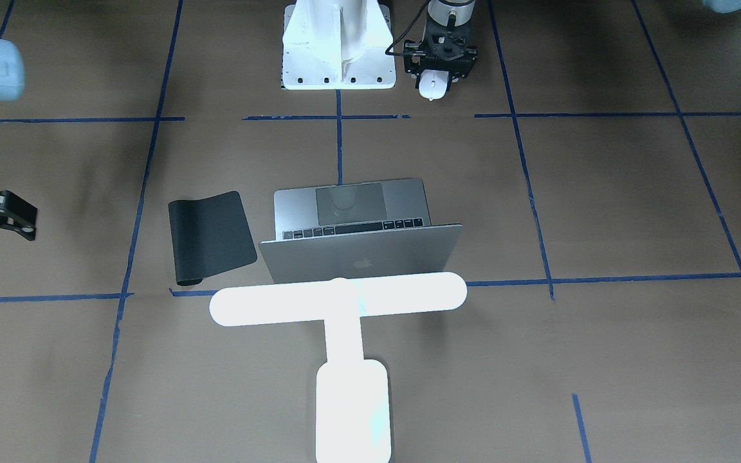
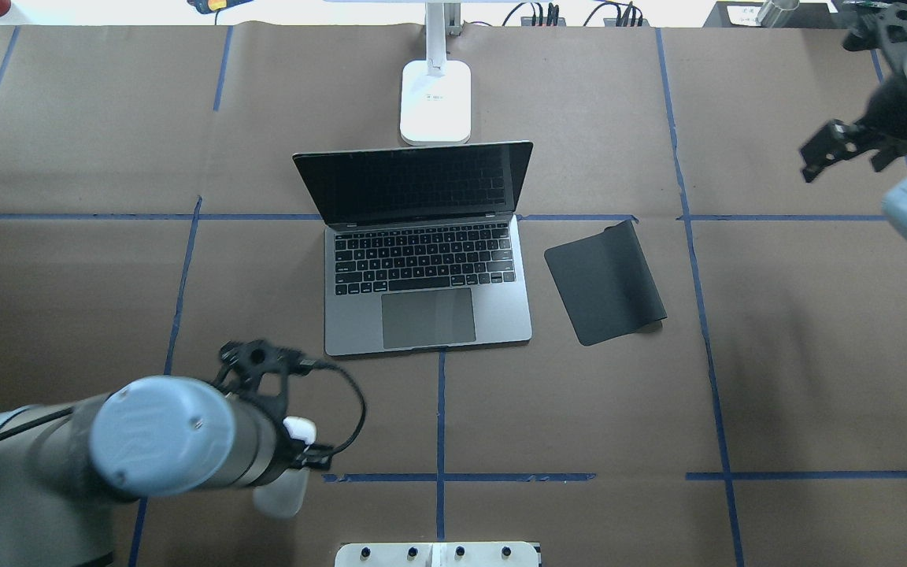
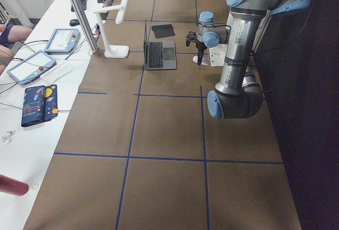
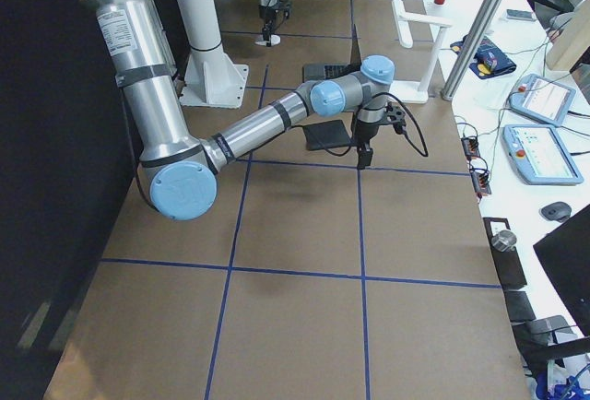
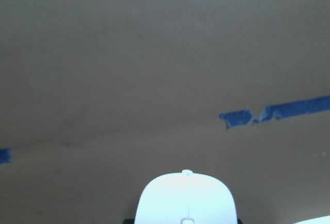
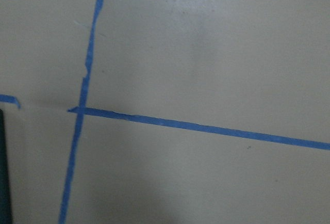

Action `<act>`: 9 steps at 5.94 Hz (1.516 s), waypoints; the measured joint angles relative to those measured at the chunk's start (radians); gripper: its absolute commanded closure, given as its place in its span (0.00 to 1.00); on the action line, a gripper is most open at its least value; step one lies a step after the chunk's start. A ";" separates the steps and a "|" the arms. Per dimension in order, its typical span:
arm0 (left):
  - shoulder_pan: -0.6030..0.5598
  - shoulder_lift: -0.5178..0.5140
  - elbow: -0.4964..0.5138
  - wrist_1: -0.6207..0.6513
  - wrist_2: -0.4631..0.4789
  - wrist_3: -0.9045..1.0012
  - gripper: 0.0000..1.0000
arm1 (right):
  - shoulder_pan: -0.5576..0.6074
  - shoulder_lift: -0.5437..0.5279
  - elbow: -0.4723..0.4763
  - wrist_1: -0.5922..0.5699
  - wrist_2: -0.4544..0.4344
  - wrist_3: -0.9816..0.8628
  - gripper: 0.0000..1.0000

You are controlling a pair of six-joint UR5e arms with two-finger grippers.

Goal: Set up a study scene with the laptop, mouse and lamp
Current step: 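Grasp the white mouse with the left gripper and lift it, then carry the mouse with the left gripper onto the mouse pad and release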

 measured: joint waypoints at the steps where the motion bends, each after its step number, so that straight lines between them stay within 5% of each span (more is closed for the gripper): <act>1: -0.036 -0.126 0.127 -0.021 0.000 0.008 0.99 | 0.054 -0.097 0.011 0.037 0.001 -0.111 0.00; 4: -0.101 -0.400 0.482 -0.198 0.000 0.001 0.99 | 0.171 -0.357 0.006 0.241 0.024 -0.259 0.00; 9: -0.133 -0.814 1.106 -0.589 0.002 -0.127 0.98 | 0.184 -0.392 0.000 0.276 0.045 -0.261 0.00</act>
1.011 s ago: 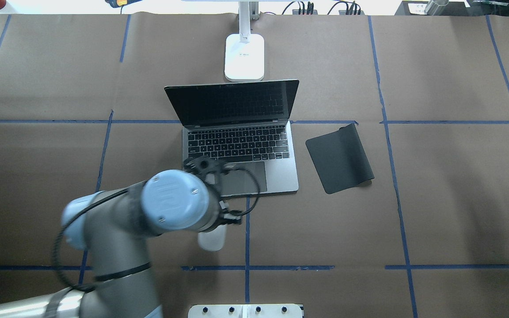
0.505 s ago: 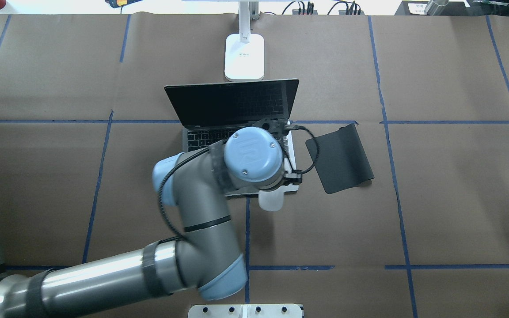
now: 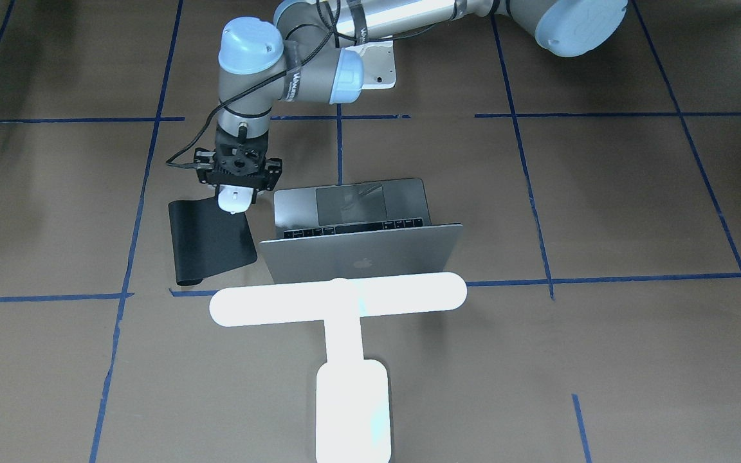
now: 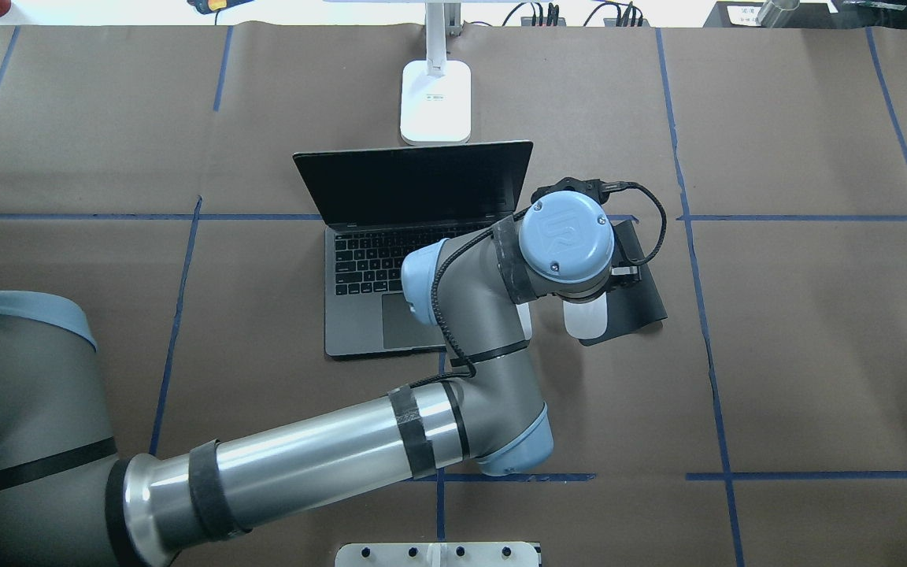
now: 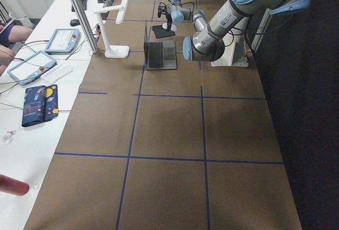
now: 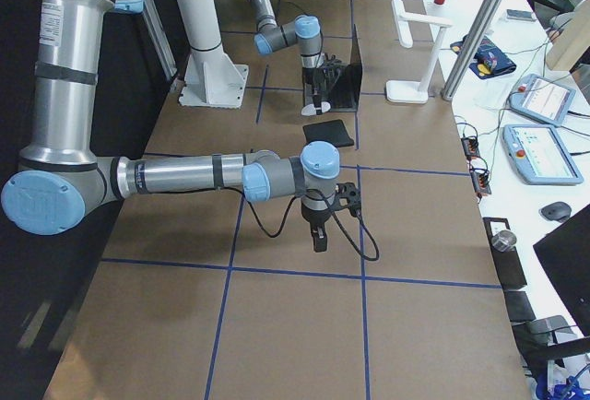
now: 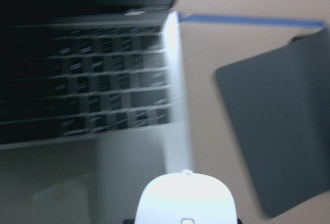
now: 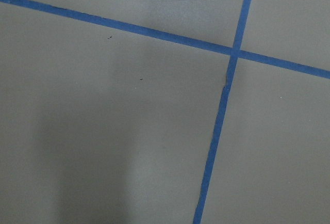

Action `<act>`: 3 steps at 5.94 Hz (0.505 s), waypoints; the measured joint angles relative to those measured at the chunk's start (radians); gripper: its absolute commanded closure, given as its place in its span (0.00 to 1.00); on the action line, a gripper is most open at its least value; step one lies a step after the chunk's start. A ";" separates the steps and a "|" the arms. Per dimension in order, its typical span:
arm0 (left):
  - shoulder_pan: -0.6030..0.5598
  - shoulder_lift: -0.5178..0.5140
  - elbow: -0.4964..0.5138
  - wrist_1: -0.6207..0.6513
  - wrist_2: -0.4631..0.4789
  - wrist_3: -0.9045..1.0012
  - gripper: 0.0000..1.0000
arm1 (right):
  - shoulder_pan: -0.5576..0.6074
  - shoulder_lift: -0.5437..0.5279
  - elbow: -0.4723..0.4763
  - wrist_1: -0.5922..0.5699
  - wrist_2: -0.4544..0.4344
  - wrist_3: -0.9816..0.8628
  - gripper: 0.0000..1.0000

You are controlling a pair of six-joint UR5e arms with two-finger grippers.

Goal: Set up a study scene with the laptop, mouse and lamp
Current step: 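Carry the mouse with the left gripper onto the mouse pad and release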

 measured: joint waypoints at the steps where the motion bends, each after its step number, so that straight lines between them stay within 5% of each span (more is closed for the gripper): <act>1: -0.002 -0.021 0.064 -0.056 0.002 -0.005 0.96 | 0.001 0.001 -0.001 0.000 0.000 0.000 0.00; 3: -0.014 -0.065 0.177 -0.161 0.011 -0.028 0.92 | 0.005 0.003 -0.001 0.000 0.002 -0.003 0.00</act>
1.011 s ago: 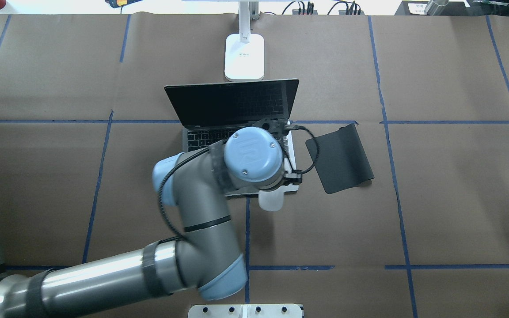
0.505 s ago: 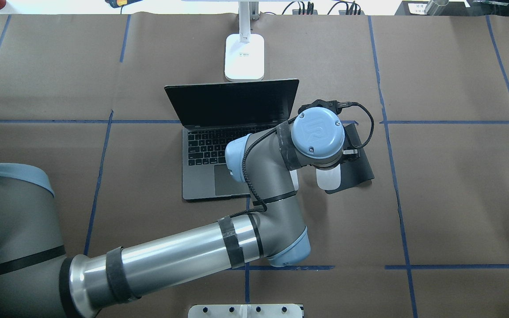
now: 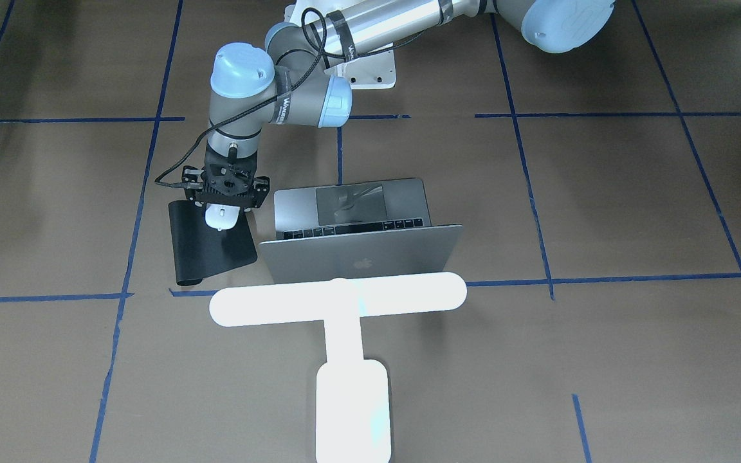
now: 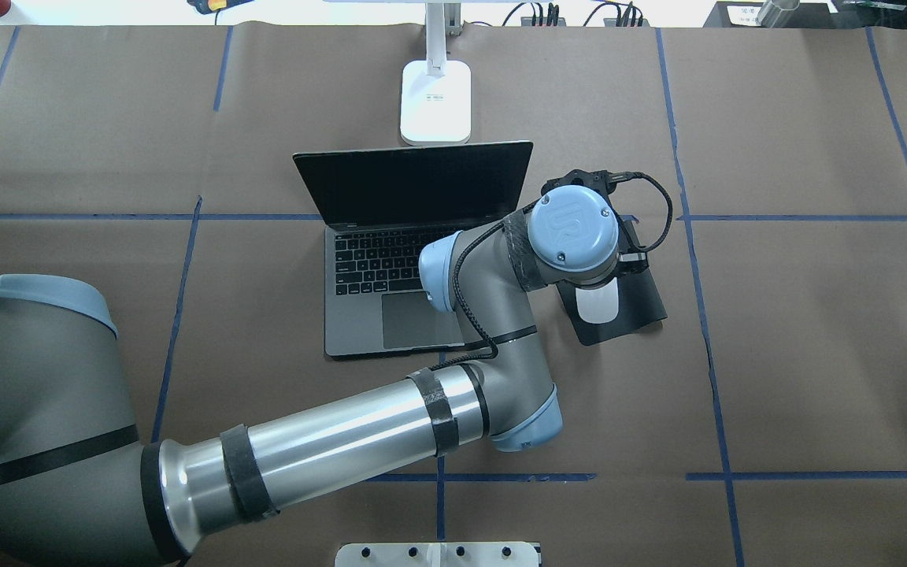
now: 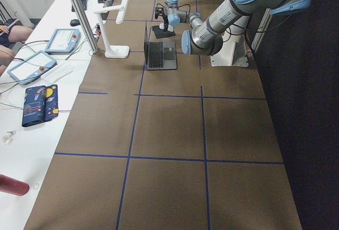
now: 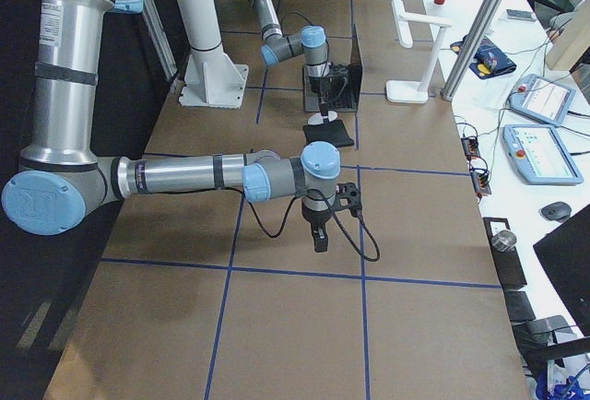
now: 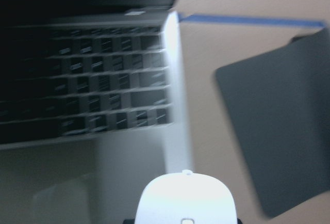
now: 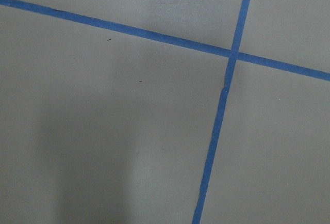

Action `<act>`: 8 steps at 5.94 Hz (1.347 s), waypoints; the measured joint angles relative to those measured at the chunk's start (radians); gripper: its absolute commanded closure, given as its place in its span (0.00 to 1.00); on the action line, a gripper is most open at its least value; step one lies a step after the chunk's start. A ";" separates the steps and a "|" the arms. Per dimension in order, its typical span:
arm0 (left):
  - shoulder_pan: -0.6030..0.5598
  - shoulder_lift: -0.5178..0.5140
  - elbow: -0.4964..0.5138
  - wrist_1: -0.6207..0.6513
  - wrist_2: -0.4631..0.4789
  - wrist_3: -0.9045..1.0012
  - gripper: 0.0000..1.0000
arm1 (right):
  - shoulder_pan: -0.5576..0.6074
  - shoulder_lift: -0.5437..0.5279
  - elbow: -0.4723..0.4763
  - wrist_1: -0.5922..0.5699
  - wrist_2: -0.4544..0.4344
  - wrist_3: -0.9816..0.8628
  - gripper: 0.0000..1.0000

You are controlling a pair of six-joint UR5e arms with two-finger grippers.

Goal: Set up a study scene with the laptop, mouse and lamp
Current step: 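Carry the mouse with the left gripper onto the mouse pad and release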

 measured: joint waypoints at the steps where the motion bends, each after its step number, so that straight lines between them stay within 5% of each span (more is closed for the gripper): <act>1: -0.002 -0.007 0.039 -0.054 0.013 -0.033 0.84 | 0.004 0.000 0.001 0.000 0.001 -0.001 0.00; 3: -0.003 -0.011 0.068 -0.081 0.023 -0.059 0.00 | 0.013 0.000 0.003 0.000 0.004 -0.002 0.00; 8: -0.009 -0.015 0.053 -0.075 0.010 -0.108 0.00 | 0.017 0.003 0.008 0.000 0.019 -0.002 0.00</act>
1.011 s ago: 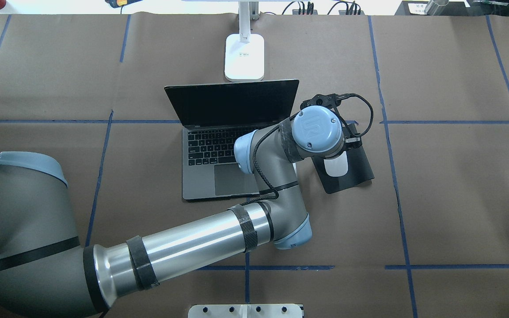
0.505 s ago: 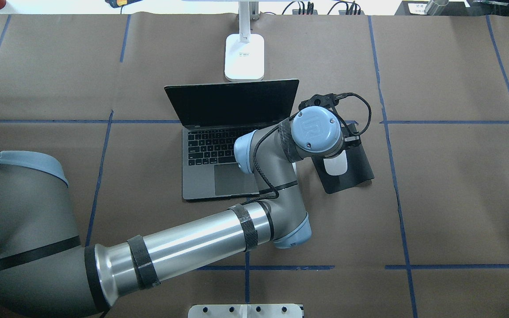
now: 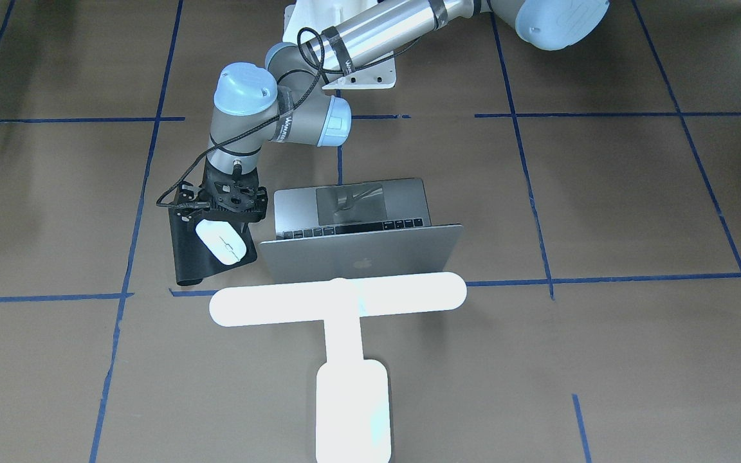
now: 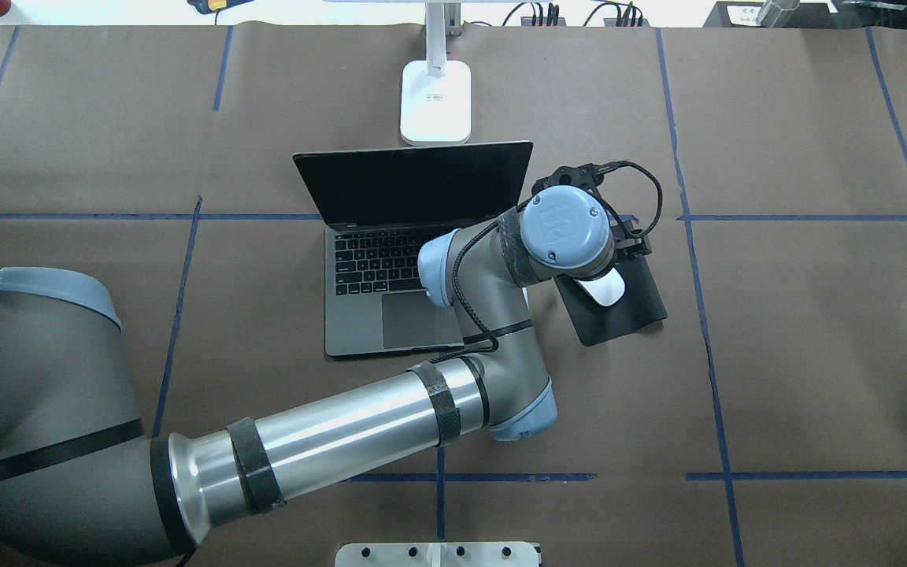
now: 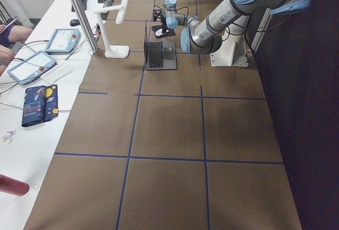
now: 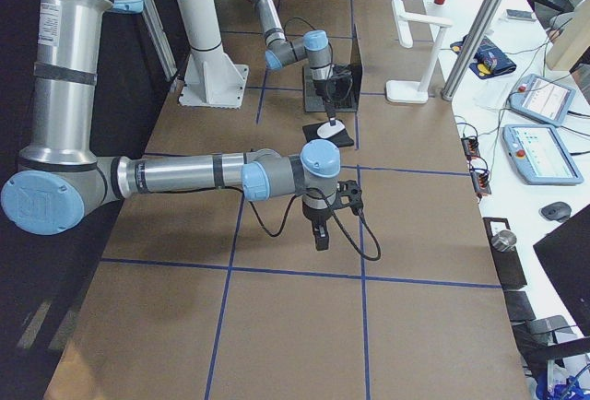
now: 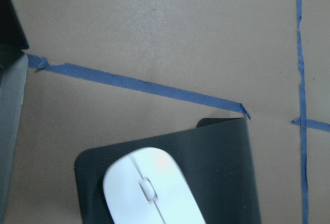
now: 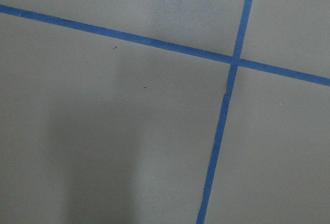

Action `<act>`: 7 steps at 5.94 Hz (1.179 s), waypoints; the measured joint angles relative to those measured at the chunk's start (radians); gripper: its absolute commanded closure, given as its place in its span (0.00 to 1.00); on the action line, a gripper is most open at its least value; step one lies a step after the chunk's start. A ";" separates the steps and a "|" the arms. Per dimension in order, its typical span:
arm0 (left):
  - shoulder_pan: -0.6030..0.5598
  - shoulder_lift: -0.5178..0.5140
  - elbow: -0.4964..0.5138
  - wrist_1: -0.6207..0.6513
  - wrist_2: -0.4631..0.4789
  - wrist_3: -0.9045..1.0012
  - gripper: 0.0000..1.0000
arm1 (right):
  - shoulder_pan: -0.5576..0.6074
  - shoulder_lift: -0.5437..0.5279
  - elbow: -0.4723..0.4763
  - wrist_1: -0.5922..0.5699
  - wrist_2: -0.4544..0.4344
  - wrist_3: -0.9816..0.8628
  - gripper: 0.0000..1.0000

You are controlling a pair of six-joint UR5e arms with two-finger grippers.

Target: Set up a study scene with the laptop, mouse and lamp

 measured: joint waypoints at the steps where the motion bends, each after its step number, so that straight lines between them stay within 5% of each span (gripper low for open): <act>1: -0.011 0.010 -0.043 0.033 -0.040 0.000 0.00 | 0.001 0.003 -0.001 0.001 0.002 0.000 0.00; 2: -0.023 0.055 -0.142 0.100 -0.090 0.000 0.00 | 0.004 0.005 -0.002 0.002 0.000 -0.002 0.00; 7: -0.117 0.558 -1.013 0.614 -0.292 0.195 0.00 | 0.022 0.024 -0.014 0.004 -0.009 -0.004 0.00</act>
